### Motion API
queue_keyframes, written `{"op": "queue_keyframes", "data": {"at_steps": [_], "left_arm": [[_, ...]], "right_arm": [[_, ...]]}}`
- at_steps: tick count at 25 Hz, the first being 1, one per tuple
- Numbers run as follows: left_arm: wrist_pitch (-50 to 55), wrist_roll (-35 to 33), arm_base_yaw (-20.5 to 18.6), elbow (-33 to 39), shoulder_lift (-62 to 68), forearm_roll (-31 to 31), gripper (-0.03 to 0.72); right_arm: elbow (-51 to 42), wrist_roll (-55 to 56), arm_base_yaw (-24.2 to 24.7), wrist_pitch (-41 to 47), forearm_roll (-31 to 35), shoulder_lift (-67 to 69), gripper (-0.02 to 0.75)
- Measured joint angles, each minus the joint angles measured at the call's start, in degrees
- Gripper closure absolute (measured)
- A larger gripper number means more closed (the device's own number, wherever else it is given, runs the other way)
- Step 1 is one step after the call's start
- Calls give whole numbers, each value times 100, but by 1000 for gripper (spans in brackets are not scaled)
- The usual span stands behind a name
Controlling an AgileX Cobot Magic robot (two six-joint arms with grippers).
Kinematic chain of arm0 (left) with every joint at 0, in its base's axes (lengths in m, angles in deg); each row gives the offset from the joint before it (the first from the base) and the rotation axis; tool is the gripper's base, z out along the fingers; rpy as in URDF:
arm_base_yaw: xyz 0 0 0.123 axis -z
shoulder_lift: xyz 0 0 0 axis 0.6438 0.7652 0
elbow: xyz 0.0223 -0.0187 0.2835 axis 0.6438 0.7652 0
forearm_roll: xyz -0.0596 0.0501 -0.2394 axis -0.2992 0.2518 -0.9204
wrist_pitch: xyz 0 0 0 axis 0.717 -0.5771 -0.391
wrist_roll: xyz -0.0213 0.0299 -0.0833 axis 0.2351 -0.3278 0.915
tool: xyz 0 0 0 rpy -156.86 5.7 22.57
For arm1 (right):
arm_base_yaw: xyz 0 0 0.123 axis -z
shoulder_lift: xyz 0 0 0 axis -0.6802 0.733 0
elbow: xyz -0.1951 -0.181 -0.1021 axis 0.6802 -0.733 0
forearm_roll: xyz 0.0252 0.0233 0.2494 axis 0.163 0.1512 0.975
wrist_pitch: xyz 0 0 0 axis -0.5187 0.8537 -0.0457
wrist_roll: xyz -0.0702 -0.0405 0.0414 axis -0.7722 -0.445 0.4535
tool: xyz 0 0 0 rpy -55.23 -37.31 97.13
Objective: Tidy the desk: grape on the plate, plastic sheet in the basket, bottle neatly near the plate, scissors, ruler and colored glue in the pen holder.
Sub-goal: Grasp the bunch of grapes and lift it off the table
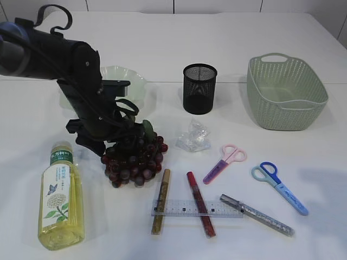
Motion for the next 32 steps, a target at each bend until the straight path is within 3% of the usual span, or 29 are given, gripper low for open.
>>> {"op": "queue_keyframes", "data": {"at_steps": [11, 17, 20, 32], "left_arm": [[-51, -2, 0, -83, 297, -180, 131], [-5, -2, 0, -83, 328, -103, 390], [31, -2, 0, -86, 328, -103, 463], [144, 2, 0, -49, -403, -103, 494]], "right_arm": [[0, -10, 0, -13, 0, 9, 188], [0, -10, 0, -13, 0, 9, 188], [0, -10, 0, -13, 0, 9, 188], [0, -10, 0, -20, 0, 9, 188]]}}
